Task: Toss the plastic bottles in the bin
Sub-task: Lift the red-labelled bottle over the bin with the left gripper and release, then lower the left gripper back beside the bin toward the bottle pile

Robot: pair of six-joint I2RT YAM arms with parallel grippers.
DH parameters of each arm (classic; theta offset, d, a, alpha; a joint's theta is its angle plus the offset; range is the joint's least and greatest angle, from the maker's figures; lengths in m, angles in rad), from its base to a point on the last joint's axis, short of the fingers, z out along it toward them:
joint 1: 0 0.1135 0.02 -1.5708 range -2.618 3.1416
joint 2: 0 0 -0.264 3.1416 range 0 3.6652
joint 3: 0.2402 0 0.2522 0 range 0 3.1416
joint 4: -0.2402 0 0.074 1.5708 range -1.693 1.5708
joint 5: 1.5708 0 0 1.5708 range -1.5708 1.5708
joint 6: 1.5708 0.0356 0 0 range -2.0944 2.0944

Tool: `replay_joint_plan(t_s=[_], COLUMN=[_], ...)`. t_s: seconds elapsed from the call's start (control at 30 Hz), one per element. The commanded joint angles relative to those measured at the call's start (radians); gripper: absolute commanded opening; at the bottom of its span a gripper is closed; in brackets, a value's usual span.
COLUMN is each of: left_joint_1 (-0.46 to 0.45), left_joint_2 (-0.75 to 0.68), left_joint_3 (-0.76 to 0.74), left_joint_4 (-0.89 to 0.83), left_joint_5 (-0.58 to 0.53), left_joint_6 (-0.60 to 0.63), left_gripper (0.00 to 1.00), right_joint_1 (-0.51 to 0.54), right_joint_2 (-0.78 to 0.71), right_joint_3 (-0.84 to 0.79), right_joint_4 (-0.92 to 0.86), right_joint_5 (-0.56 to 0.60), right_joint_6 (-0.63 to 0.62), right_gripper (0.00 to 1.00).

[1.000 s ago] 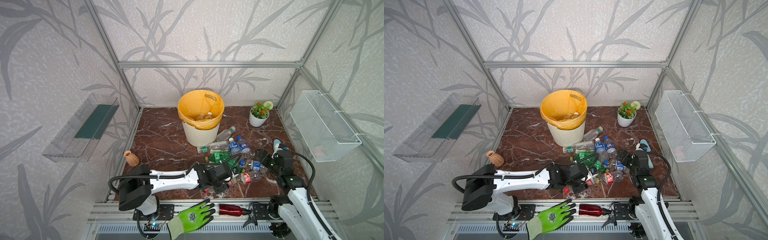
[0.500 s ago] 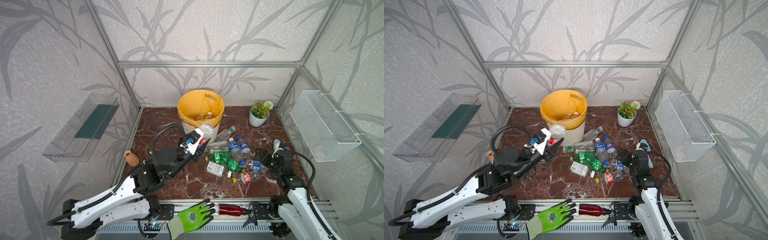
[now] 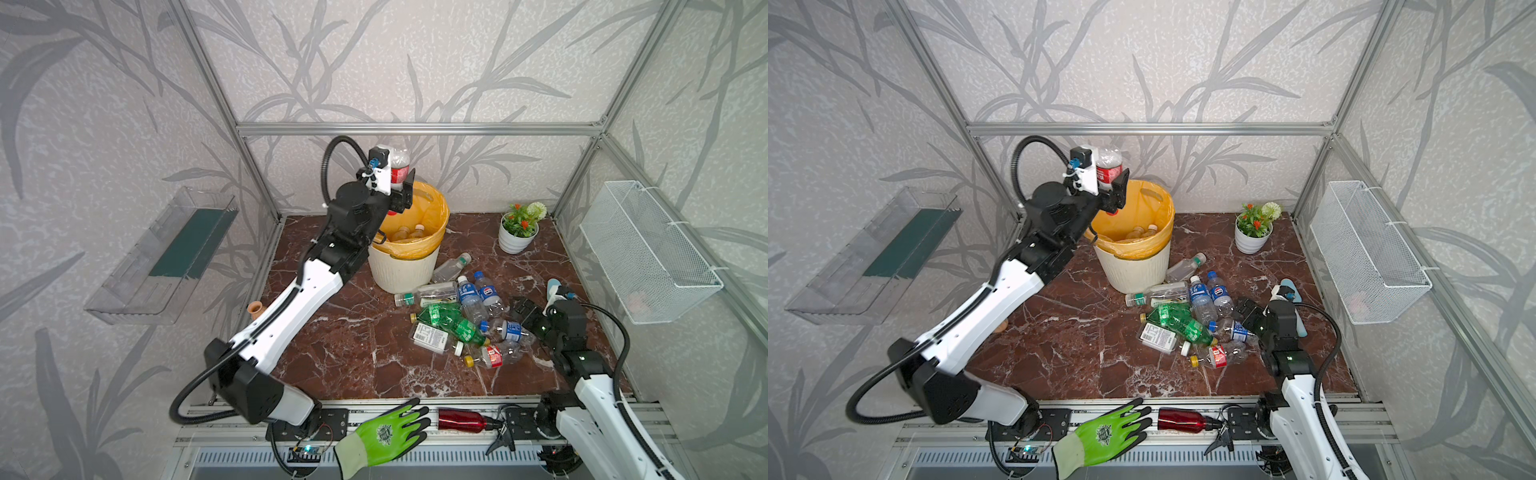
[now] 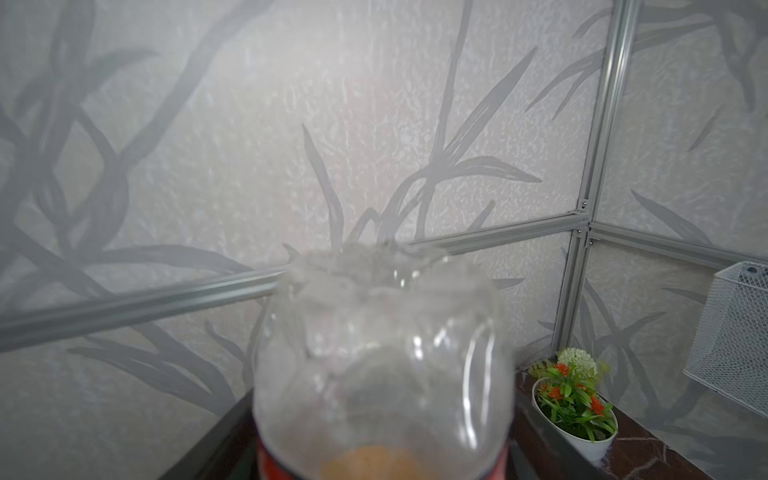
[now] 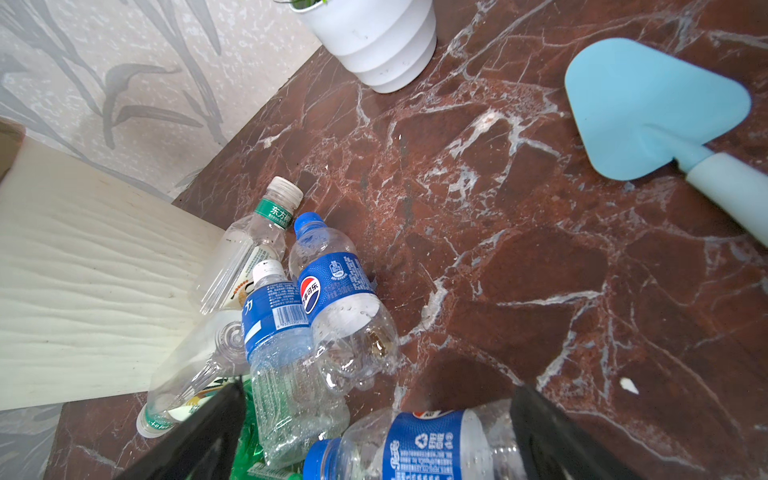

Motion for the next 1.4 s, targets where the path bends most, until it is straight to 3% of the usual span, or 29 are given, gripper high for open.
replay_joint_plan(t_s=[0.0,0.13,0.37,0.77,1.03,1.37], left_joint_1=[0.0,-0.002,-0.004,-0.044,-0.181,-0.194], left_joint_2=[-0.017,-0.088,-0.241,-0.471,-0.583,-0.685], left_joint_3=[-0.004,-0.097,-0.229,-0.536,-0.696,-0.895], left_joint_4=[-0.029,0.075,0.057,0.065,-0.02,-0.078], left_joint_5=[0.047,0.053,0.107,0.09,-0.022,-0.115], left_joint_6=[-0.057,-0.054,-0.074,-0.171,-0.125,-0.331], left_gripper=[0.89,0.94,0.95,0.95,0.95,0.96], right_joint_1=[-0.002,-0.003,-0.002,-0.003,0.001,0.067], right_joint_2=[-0.024,-0.04,-0.025,-0.013,0.008,0.005], right_joint_3=[0.04,0.034,0.036,0.05,0.057,0.089], right_joint_4=[-0.03,-0.04,-0.048,-0.105,-0.118,-0.115], right_joint_5=[0.013,0.034,0.066,0.067,-0.007,-0.035], right_joint_6=[-0.043,-0.044,-0.033,0.02,0.052,-0.033], right_gripper=[0.99,0.99,0.99,0.99,0.96,0.92])
